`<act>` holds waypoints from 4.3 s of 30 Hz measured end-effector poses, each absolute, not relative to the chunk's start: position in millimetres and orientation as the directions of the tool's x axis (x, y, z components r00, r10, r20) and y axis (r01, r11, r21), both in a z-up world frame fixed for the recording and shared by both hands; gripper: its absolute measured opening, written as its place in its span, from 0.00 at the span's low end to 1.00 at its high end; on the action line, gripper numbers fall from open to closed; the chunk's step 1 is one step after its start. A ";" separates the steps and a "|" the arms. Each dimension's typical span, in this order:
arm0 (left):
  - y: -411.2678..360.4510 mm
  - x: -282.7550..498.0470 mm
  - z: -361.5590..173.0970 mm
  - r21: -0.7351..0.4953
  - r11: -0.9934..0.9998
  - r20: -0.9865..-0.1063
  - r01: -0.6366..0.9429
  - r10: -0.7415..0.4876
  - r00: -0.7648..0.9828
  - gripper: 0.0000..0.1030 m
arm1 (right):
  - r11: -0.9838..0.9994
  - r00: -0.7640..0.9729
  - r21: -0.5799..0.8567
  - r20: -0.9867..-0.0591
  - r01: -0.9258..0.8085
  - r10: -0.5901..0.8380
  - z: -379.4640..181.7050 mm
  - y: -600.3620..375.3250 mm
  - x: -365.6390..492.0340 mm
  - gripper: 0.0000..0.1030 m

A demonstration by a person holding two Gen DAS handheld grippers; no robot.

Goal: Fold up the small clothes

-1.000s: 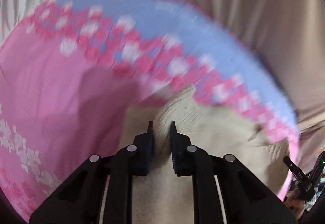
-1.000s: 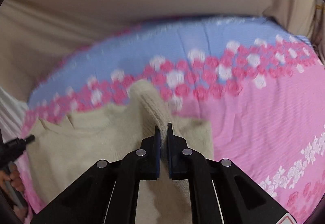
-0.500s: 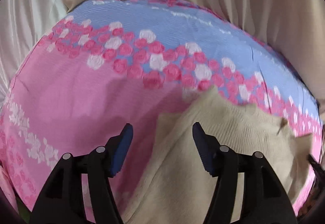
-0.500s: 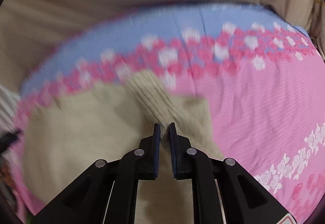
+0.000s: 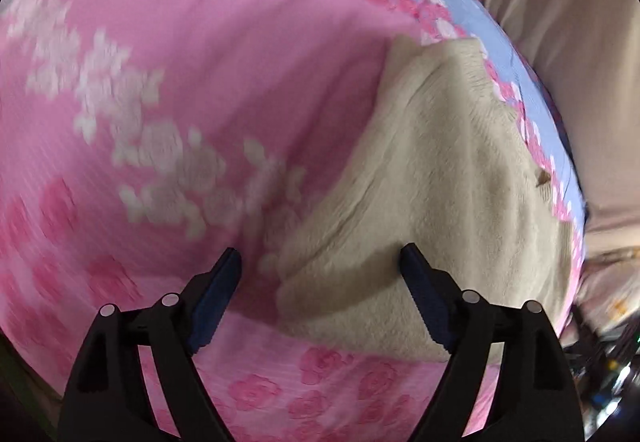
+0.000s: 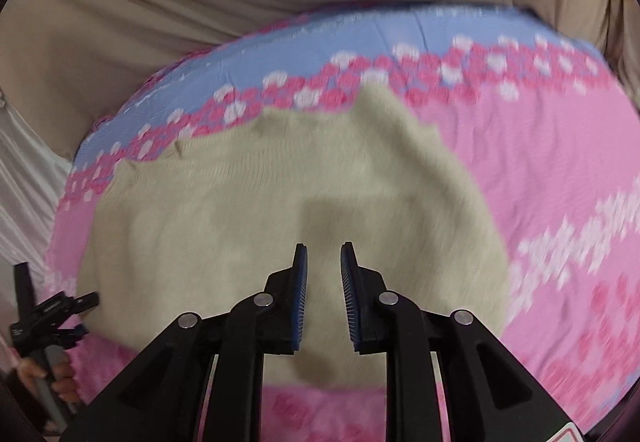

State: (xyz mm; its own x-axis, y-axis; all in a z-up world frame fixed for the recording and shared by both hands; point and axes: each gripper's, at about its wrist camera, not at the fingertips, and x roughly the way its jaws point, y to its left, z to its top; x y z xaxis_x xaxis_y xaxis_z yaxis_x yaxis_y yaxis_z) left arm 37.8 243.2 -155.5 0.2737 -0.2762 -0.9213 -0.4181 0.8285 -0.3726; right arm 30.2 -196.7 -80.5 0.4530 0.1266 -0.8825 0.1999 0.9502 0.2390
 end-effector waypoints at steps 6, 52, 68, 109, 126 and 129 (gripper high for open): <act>235.8 38.2 -158.3 -0.384 0.810 -0.915 -0.444 -0.270 0.299 0.83 | 0.946 0.401 0.253 -0.903 0.205 0.154 -94.3 -179.5 4.5 0.20; -74.9 46.1 6.8 -0.225 0.883 -0.770 0.412 -0.420 0.480 0.87 | 0.775 0.523 0.557 -0.774 0.298 0.356 -59.3 -290.3 -41.7 0.68; 14.2 26.7 -2.5 -0.184 0.960 -0.827 0.209 -0.267 0.496 0.87 | 0.846 0.344 0.410 -0.892 0.342 0.293 -118.7 -273.4 -21.0 0.18; -57.5 30.0 -50.3 -0.088 0.948 -0.931 0.306 -0.188 0.314 0.87 | 0.951 0.350 0.256 -0.919 0.175 0.183 -117.9 -277.1 113.0 0.00; -62.2 20.5 -44.7 -0.007 0.942 -0.919 0.336 -0.138 0.369 0.87 | 0.906 0.390 0.292 -0.907 0.306 0.160 -90.2 -306.1 136.4 0.00; -64.2 17.7 -46.7 0.005 0.939 -0.920 0.345 -0.131 0.369 0.87 | 0.922 0.470 0.269 -0.875 0.279 0.113 -61.5 -308.7 97.9 0.20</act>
State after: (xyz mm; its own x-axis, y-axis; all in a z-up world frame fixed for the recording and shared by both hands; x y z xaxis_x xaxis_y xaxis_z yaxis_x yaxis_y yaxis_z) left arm 17.7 -64.2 -46.7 0.3690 -0.1310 -0.9202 0.3448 0.9387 0.0047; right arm 97.9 -308.7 -61.5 0.4703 0.1131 -0.8752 0.2794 0.9216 0.2693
